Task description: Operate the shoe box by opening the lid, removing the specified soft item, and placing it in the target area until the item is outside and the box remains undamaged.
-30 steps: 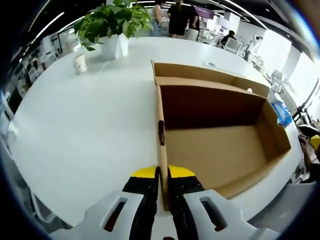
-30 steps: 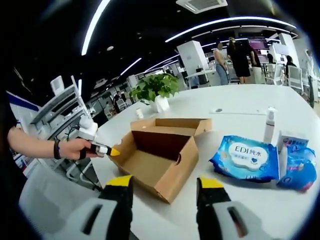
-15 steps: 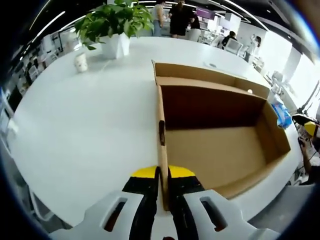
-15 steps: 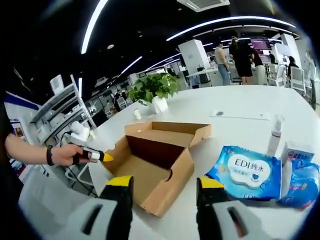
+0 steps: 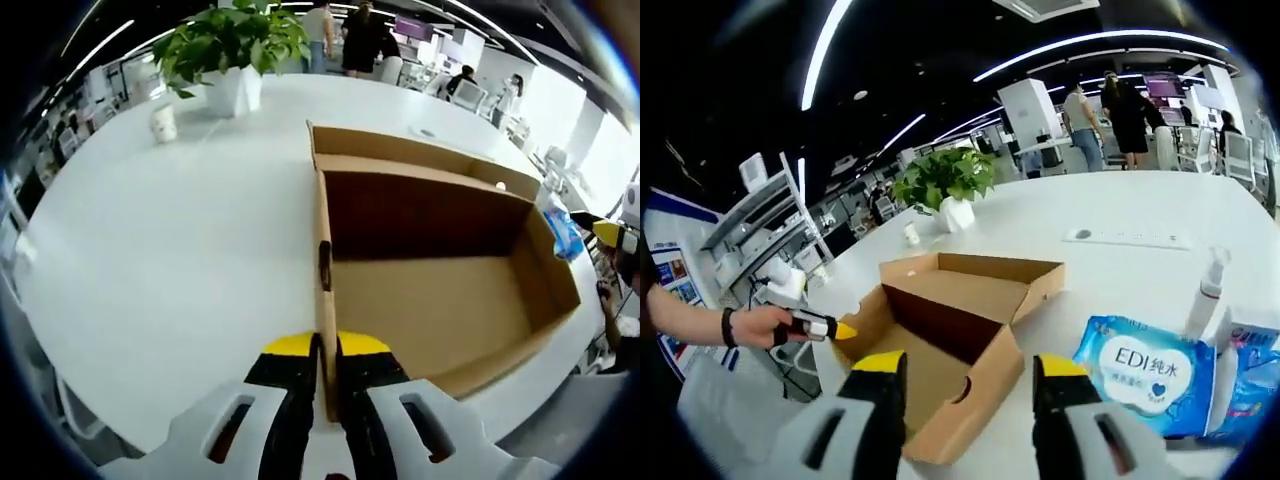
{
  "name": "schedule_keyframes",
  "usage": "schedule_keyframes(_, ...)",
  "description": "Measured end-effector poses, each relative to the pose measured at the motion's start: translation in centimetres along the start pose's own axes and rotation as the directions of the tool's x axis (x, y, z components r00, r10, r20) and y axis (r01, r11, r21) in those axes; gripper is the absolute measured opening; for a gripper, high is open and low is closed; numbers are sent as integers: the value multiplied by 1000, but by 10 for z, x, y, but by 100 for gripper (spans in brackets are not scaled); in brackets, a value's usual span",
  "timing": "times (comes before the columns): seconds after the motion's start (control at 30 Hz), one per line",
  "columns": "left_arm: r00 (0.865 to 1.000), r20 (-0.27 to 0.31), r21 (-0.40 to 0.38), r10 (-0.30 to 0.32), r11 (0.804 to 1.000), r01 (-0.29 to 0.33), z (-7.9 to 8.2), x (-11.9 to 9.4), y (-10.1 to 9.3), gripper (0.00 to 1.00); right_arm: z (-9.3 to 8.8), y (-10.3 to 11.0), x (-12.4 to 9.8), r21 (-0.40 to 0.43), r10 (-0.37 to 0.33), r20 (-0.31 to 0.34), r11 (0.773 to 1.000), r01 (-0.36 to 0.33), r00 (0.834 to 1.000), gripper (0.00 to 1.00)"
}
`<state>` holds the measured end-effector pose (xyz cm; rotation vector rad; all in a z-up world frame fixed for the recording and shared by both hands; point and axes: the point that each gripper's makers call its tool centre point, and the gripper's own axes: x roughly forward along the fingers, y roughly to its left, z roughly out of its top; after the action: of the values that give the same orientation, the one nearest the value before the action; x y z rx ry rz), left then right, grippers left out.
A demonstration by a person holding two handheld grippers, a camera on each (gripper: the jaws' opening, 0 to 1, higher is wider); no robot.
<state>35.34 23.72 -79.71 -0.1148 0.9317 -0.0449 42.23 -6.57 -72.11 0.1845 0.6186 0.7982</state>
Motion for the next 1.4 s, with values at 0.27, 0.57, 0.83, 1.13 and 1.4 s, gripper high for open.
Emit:
schedule_keyframes(0.27, 1000, 1, -11, -2, 1000, 2, 0, 0, 0, 4, 11, -8, 16, -3, 5, -2, 1000, -5, 1000, 48)
schedule_keyframes(0.57, 1000, 3, -6, -2, 1000, 2, 0, 0, 0, 4, 14, -13, 35, -11, 14, -25, 1000, -14, 1000, 48)
schedule_keyframes(0.83, 1000, -1, 7, -2, 1000, 2, 1, 1, 0, 4, 22, -19, 51, 1, 14, -20, 1000, -14, 1000, 48)
schedule_keyframes(1.13, 1000, -1, 7, 0, 1000, 0, 1, 1, 0, 4, 29, -25, 67, 13, 11, -18, 1000, -11, 1000, 48)
schedule_keyframes(1.4, 1000, 1, 4, 1, 1000, -1, 1, 1, 0, 4, 31, -27, 78, 25, 4, -25, 1000, -3, 1000, 48)
